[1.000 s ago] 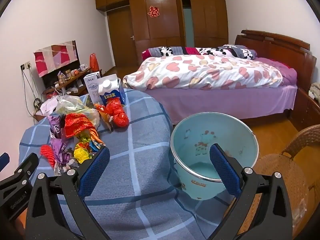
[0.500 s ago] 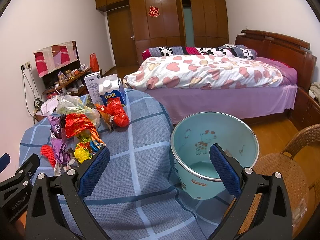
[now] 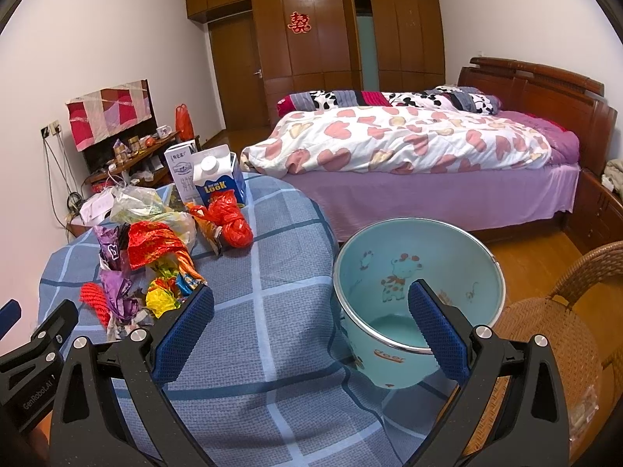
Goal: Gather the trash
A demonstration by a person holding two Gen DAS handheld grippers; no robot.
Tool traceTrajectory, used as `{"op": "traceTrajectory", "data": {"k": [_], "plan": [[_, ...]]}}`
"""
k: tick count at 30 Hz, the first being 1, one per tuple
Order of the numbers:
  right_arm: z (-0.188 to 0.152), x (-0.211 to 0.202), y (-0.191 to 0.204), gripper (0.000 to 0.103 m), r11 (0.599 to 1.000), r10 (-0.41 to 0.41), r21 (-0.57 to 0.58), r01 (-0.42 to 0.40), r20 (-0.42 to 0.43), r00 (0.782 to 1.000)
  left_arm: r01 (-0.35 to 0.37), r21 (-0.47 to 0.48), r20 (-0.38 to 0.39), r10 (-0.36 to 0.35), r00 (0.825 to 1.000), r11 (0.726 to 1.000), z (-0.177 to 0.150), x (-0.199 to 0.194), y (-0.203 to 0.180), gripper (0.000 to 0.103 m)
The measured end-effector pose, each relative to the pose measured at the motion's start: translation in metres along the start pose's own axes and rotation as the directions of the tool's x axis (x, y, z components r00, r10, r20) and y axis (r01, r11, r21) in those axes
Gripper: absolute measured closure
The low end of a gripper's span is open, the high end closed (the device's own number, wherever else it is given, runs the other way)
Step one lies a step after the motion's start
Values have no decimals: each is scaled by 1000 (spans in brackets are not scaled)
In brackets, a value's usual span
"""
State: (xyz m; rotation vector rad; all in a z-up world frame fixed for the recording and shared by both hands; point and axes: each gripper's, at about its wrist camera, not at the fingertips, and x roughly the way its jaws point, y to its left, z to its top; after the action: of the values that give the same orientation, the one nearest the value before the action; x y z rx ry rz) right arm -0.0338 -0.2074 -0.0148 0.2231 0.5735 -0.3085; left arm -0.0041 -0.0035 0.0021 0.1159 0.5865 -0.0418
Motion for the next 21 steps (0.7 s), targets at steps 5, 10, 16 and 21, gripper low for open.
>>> {"op": "traceTrajectory", "data": {"k": [5, 10, 16, 21], "plan": [[0, 0, 1, 5, 1000, 0, 0, 0, 0, 1000, 1, 0, 2, -1, 1000, 1000, 0, 0, 0, 6], [0, 0, 1, 5, 1000, 1, -1, -1, 0, 1000, 1, 0, 1, -1, 1000, 1000, 0, 0, 0, 6], [0, 0, 1, 5, 1000, 3, 2, -3, -3, 1000, 2, 0, -1, -2, 1000, 1000, 0, 0, 0, 6], [0, 0, 1, 5, 1000, 4, 1, -4, -2, 1000, 1, 0, -1, -1, 1000, 1000, 0, 0, 0, 6]]}}
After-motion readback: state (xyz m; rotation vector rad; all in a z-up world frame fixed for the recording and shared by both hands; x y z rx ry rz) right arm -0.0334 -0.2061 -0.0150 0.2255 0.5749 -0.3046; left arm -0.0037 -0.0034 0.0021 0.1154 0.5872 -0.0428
